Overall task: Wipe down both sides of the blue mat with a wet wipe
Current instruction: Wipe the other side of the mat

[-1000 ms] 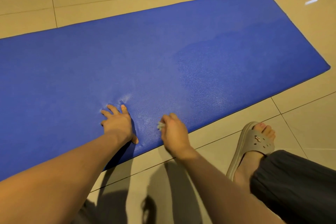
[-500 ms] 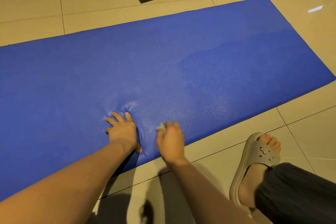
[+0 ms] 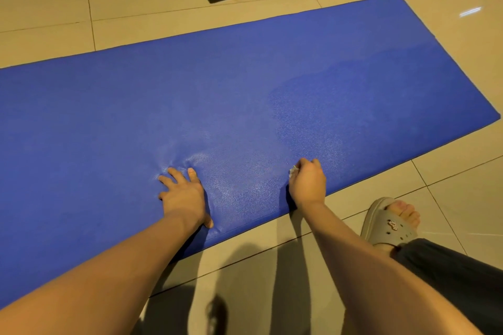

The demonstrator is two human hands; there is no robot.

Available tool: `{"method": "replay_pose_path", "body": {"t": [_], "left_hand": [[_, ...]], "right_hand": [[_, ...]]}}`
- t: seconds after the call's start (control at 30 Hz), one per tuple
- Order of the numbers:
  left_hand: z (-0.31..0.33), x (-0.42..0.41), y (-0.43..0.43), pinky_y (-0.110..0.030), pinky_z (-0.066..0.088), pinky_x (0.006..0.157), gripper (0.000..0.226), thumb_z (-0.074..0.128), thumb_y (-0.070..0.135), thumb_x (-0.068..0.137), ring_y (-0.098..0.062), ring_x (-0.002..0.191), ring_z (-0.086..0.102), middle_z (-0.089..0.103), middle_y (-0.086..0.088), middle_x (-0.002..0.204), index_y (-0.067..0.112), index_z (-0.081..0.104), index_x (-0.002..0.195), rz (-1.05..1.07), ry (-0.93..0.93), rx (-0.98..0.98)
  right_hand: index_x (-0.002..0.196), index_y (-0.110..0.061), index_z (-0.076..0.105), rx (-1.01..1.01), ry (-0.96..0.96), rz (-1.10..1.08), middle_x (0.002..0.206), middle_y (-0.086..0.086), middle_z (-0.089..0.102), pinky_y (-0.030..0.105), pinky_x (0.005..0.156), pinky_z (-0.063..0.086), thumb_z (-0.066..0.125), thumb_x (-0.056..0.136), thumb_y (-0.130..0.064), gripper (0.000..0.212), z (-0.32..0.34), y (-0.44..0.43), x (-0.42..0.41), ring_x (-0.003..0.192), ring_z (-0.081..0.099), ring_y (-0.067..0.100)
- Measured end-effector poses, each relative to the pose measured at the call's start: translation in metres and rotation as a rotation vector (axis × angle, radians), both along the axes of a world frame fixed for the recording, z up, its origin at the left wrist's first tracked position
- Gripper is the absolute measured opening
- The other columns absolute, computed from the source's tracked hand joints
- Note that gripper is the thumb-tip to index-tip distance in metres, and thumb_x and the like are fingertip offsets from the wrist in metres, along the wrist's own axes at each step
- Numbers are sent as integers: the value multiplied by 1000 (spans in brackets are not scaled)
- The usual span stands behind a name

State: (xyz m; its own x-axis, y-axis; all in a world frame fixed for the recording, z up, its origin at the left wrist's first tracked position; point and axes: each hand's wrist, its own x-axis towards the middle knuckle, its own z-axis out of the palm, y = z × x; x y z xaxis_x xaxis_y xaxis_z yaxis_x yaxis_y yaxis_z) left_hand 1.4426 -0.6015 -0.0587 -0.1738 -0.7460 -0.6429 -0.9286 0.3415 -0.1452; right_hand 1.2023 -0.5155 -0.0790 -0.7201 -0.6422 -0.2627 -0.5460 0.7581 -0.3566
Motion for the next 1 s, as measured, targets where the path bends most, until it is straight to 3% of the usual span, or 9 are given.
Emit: {"method": "replay_pose_path", "body": {"t": [0.1,0.23,0.4,0.47,0.6,0.67,0.8,0.9,1.0], "left_hand": [[1,-1,0,-58,43,106,154,88,69,54,-60,145,9,-1,-36,159,6,-6,159,-1,-8,-2],[2,-2,0,-57,44,106,153,87,69,54,-60,145,9,-1,-37,159,7,-6,159,-2,-16,0],[9,3,-6,-54,46,106,154,84,76,52,-58,145,14,3,-36,159,8,-4,159,-28,-42,44],[16,4,-14,-49,49,102,143,83,75,54,-51,141,30,21,-31,155,10,11,158,-50,-38,57],[26,12,-52,-38,56,85,80,82,68,65,-26,109,59,57,-5,120,21,59,126,-124,88,-46],[27,15,-72,-42,53,88,101,82,73,58,-29,119,52,50,-7,129,19,49,136,-126,106,-50],[15,16,-91,-59,44,104,164,83,83,36,-45,146,15,3,-17,160,25,-10,158,-148,28,41],[2,13,-85,-68,31,112,171,87,76,40,-53,149,-13,-26,-22,161,25,-30,153,-163,-10,108],[-4,12,-80,-70,28,112,172,88,74,41,-54,147,-18,-30,-25,159,23,-33,152,-164,-14,94]], "right_hand": [[111,-4,64,-16,-82,16,123,14,51,39,84,47,53,99,-17,21,5,-8,49,94,63,37],[117,-7,61,7,-141,334,126,13,46,41,88,49,56,96,-11,23,10,-15,124,101,61,36],[119,-11,64,88,-56,634,123,12,52,41,88,51,56,95,-4,26,7,-22,96,102,63,35],[114,-11,66,85,6,569,120,11,54,39,84,51,57,97,-11,19,5,-25,58,99,64,35],[100,-7,65,66,101,284,110,14,58,41,72,48,57,97,-18,14,0,-21,-18,90,63,38],[98,-7,66,56,106,201,106,15,63,39,70,46,56,98,-18,15,-5,-22,-29,90,63,37],[109,-11,73,-21,23,204,110,14,67,37,76,48,51,101,-22,25,-10,-30,16,94,66,34],[121,-18,70,-55,-56,419,114,13,62,37,82,51,46,103,-19,30,-9,-31,79,95,65,33],[121,-13,65,-13,-97,651,116,15,58,41,80,50,50,99,-9,27,-7,-35,113,99,62,37]]}}
